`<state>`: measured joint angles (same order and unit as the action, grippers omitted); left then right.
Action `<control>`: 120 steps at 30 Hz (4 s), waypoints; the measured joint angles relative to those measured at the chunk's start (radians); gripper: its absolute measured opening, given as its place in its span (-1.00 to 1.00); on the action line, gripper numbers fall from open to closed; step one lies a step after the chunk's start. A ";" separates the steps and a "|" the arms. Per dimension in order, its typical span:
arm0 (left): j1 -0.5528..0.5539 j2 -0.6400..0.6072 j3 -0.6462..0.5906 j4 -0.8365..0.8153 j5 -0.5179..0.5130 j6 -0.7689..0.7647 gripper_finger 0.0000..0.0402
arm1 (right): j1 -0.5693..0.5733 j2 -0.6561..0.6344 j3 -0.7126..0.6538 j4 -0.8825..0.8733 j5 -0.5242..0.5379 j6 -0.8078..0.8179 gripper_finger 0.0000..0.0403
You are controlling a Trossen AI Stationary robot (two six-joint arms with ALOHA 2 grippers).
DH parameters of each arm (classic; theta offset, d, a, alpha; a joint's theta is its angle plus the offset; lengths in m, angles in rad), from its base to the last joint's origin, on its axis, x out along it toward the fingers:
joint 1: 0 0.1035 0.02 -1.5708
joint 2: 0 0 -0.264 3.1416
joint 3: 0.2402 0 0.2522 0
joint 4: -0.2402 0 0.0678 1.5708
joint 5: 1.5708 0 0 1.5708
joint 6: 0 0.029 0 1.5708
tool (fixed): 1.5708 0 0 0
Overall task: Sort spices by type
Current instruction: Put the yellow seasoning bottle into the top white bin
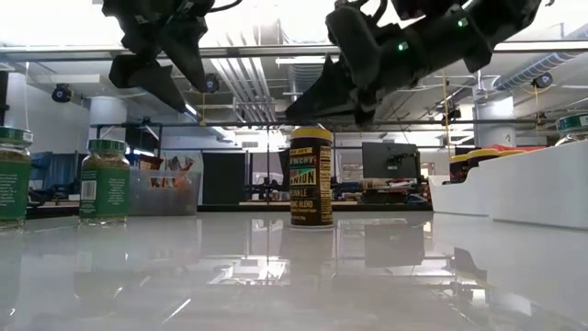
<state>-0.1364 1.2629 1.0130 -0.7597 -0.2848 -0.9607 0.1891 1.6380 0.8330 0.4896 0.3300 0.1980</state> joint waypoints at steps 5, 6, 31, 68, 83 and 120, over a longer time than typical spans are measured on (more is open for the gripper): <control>0.000 0.000 0.000 0.000 0.007 -0.003 0.19 | 0.001 0.026 0.001 -0.008 0.000 0.013 -0.94; 0.000 -0.001 0.000 0.000 0.007 -0.006 0.19 | 0.000 0.028 0.002 -0.009 0.000 0.013 -0.94; 0.000 -0.001 0.000 -0.002 0.007 -0.002 0.19 | -0.006 0.027 0.001 -0.032 0.005 0.026 -0.94; 0.002 -0.001 -0.002 0.005 -0.046 0.246 0.19 | -0.018 0.033 0.406 -0.881 0.010 0.194 0.80; 0.002 0.000 -0.019 0.012 -0.049 0.248 0.19 | -0.062 0.080 0.406 -0.908 0.002 0.329 0.63; -0.016 0.000 -0.019 0.016 -0.046 0.272 0.19 | -0.191 -0.528 0.555 -1.849 0.024 -0.480 0.10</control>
<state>-0.1528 1.2629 0.9936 -0.7433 -0.3309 -0.6891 -0.0014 1.1100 1.3876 -1.3595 0.3539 -0.2817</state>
